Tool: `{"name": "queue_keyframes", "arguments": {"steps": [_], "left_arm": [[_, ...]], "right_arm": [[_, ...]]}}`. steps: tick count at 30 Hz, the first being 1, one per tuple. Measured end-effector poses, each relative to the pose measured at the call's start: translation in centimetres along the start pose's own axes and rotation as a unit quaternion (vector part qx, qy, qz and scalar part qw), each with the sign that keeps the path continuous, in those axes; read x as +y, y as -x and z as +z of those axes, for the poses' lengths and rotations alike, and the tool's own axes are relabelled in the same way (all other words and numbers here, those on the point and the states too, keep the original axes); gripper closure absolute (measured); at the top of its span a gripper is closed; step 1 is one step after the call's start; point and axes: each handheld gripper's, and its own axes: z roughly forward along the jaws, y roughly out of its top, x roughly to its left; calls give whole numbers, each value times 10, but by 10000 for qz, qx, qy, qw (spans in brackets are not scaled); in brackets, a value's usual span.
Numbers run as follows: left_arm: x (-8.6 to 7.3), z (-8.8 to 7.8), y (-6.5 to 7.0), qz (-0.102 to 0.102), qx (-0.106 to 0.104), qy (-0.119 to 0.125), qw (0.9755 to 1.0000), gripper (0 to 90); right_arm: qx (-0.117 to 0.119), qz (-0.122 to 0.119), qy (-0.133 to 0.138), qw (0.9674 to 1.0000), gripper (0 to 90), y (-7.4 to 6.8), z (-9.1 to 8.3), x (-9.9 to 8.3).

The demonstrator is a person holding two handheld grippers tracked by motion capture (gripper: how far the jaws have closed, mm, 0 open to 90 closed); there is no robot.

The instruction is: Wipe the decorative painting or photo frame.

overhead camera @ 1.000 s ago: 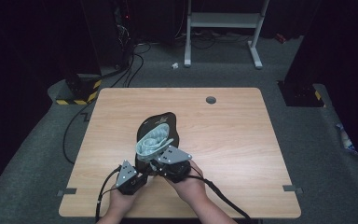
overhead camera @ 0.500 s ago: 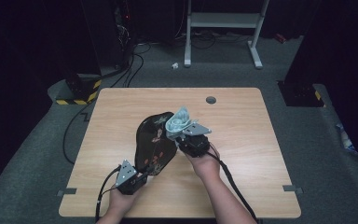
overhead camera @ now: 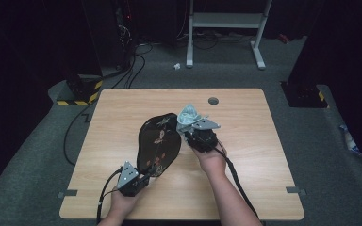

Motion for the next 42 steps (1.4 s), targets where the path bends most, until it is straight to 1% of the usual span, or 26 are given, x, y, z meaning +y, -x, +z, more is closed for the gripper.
{"name": "queue_keyframes", "arguments": {"steps": [2, 3, 4, 5, 8, 10, 11, 13, 14, 15, 17, 18, 19, 22, 25, 26, 29, 31, 33, 34, 35, 38, 42], "left_arm": [[0, 0, 0, 20, 23, -2, 10000, 779], [0, 0, 0, 20, 23, -2, 10000, 777], [0, 0, -1, -38, 28, -9, 10000, 775], [0, 0, -1, -45, 24, -11, 10000, 775], [0, 0, 0, -27, 36, -10, 10000, 775], [0, 0, 0, -28, 34, -12, 10000, 775], [0, 0, 0, -32, 33, -13, 10000, 775], [0, 0, 0, -32, 37, -13, 10000, 775], [0, 0, 0, -35, 36, -13, 10000, 775], [0, 0, 0, -37, 35, -11, 10000, 775], [0, 0, 0, -37, 32, -11, 10000, 776], [0, 0, -1, -53, 25, -3, 10000, 776], [0, 0, -1, -53, 25, -3, 10000, 776], [0, 0, -1, -49, 26, -8, 10000, 774], [0, 0, 0, -8, 43, -43, 10000, 759], [0, -2, 2, 97, 74, -94, 9999, 743], [0, -6, 5, 140, 83, -119, 9998, 691], [-1, -10, 5, -27, 46, -102, 9999, 686], [-1, -12, 5, -49, 63, -119, 9999, 698], [-1, -12, 5, -68, 99, -105, 9999, 718], [-2, -12, 5, -122, 93, -71, 9999, 751], [-3, -12, 4, -176, 114, -23, 9998, 766], [-3, -11, 4, -165, 120, -2, 9998, 768]], "right_arm": [[40, -90, -11, 10000, 656, -8, -2, 0], [40, -90, -11, 10000, 656, -8, -2, 0], [75, -271, 2, 9996, 656, -19, -7, 0], [121, -346, 38, 9993, 656, -23, -9, 0], [410, -602, 162, 9972, 656, -45, -20, -2], [616, -813, 246, 9945, 656, -63, -28, -4], [616, -813, 246, 9945, 656, -63, -28, -4], [880, -1034, 355, 9901, 656, -83, -37, -5], [951, -1078, 376, 9889, 656, -88, -39, -6], [1089, -1157, 420, 9864, 656, -99, -43, -7], [1222, -1217, 453, 9840, 656, -108, -47, -8], [1266, -1285, 459, 9825, 656, -111, -48, -9], [1292, -1339, 464, 9814, 656, -113, -49, -9], [1315, -1379, 453, 9806, 655, -117, -50, -11], [1295, -1377, 464, 9809, 654, -115, -49, -12], [1285, -1347, 436, 9816, 653, -113, -49, -12], [1248, -1359, 450, 9818, 652, -110, -49, -12], [1226, -1352, 474, 9821, 652, -109, -49, -13], [1226, -1330, 486, 9823, 652, -108, -50, -14], [1241, -1302, 494, 9825, 652, -108, -50, -14], [1243, -1295, 507, 9825, 652, -108, -50, -14], [1284, -1288, 542, 9818, 652, -111, -51, -15], [1473, -1386, 508, 9780, 655, -122, -54, -17]]}}
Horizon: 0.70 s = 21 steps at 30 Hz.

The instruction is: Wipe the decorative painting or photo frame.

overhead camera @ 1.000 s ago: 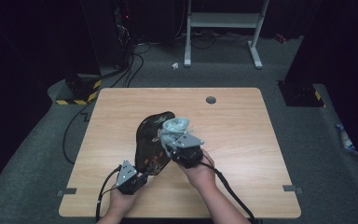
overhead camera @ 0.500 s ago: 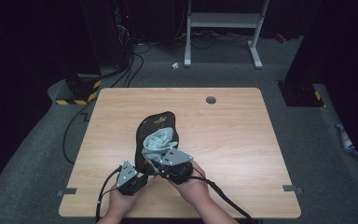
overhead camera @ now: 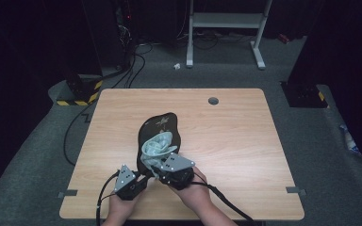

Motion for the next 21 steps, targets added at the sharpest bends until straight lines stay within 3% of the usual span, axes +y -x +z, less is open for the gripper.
{"name": "queue_keyframes", "arguments": {"steps": [4, 8, 14, 18, 21], "left_arm": [[0, 0, -1, -22, -27, 1, 10000, 770], [0, 0, -2, -60, -59, 19, 10000, 773], [-1, 0, -2, -36, -45, 36, 10000, 773], [-1, 0, -1, -22, -44, 33, 10000, 772], [-1, 0, -1, 5, -49, 36, 10000, 773]], "right_arm": [[193, -131, -31, 9997, 655, -18, 3, 3], [159, -155, -78, 9997, 656, -18, 6, 2], [-222, 210, -203, 9993, 657, 19, 8, -2], [-648, 541, -369, 9957, 657, 52, 11, -15], [-703, 729, -425, 9940, 657, 61, 10, -22]]}}
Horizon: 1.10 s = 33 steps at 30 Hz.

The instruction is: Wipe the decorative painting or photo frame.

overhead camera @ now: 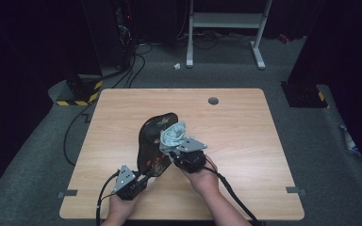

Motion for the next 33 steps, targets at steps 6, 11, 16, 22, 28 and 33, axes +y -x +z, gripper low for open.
{"name": "queue_keyframes", "arguments": {"steps": [6, 11, 16, 22, 28, 33], "left_arm": [[0, 0, 0, -29, 5, 2, 10000, 770], [0, 0, -1, -44, -4, -14, 10000, 771], [0, 0, -1, -69, -17, -2, 10000, 772], [0, 0, -1, -83, -21, 5, 10000, 772], [0, 0, -1, -78, -29, 1, 10000, 772], [0, 0, -2, -62, -29, -8, 10000, 771]], "right_arm": [[507, -514, 251, 9971, 656, -46, -13, 11], [732, -854, 380, 9929, 656, -75, -18, 21], [567, -626, 315, 9959, 656, -52, -13, 19], [204, -304, 166, 9992, 656, -14, -2, 12], [-68, -77, 19, 9999, 655, 14, 6, 8], [-352, 201, -146, 9991, 654, 37, 12, 4]]}}
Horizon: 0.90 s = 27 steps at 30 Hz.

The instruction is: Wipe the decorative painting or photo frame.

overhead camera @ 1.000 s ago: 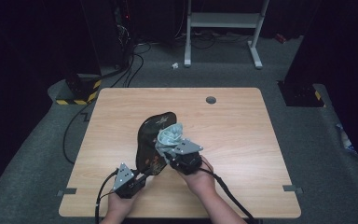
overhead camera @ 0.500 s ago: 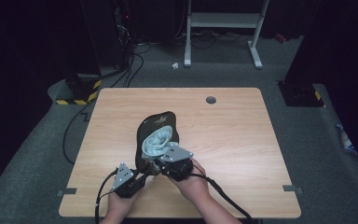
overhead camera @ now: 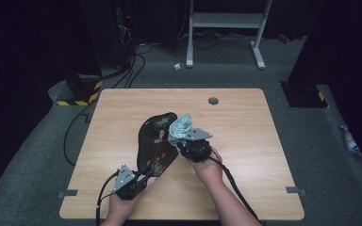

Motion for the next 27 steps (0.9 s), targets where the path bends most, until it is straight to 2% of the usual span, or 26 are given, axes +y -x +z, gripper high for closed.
{"name": "queue_keyframes", "arguments": {"steps": [4, 7, 10, 14, 15, 16, 18, 22, 24, 27], "left_arm": [[0, 0, 0, -15, -12, 0, 10000, 772], [0, 0, 0, -18, -13, 1, 10000, 772], [0, 0, 0, -18, -14, 0, 10000, 772], [0, 0, 0, -20, -11, -2, 10000, 772], [0, 0, 0, -20, -11, -2, 10000, 773], [0, 0, -1, -16, -17, -15, 10000, 773], [0, 0, -1, -34, -20, -5, 10000, 773], [0, 0, -1, -41, -29, -8, 10000, 774], [0, 0, -1, -54, -37, -9, 10000, 775], [0, 0, -1, -56, -39, -9, 10000, 775]], "right_arm": [[-92, 97, -109, 9999, 655, 8, 5, -5], [-25, 73, -148, 9999, 655, 3, 5, -9], [134, -138, -176, 9997, 655, -15, 2, -16], [545, -471, -212, 9972, 655, -50, -3, -26], [545, -471, -212, 9972, 655, -50, -3, -26], [700, -619, -220, 9954, 654, -65, -4, -30], [752, -660, -227, 9947, 654, -72, -4, -33], [634, -568, -226, 9961, 654, -64, -1, -33], [525, -477, -236, 9972, 654, -56, 0, -32], [307, -243, -222, 9990, 654, -34, 4, -28]]}}
